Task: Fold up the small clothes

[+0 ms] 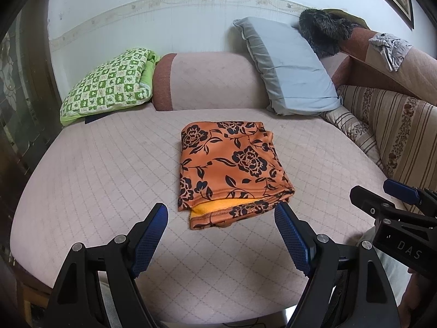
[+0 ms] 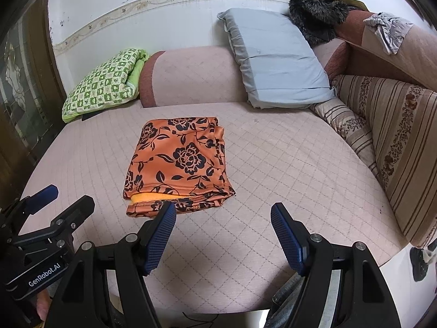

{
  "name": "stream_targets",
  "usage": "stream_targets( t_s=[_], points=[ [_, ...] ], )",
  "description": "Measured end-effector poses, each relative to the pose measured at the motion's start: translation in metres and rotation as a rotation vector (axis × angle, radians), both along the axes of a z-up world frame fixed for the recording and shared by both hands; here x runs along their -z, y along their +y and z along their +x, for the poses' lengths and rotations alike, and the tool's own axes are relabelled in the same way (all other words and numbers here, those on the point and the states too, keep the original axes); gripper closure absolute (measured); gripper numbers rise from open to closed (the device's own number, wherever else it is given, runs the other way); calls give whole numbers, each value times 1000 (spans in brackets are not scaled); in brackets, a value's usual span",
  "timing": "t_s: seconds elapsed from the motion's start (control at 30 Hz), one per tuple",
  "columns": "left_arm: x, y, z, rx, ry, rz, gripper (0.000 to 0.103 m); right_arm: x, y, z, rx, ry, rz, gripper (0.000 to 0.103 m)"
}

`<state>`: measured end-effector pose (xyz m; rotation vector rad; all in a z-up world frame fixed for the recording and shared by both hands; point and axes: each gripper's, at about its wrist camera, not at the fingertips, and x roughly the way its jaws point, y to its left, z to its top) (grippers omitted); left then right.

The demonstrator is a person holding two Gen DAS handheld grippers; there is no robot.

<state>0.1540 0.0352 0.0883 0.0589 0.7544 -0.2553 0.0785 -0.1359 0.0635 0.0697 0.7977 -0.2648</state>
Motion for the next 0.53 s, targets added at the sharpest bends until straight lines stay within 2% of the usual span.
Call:
stream_targets(
  t_s=[0.53],
  points=[
    [-2,-3,-8,10,-20,41,23,-1,-2,3,-3,-15,17,29]
  ],
)
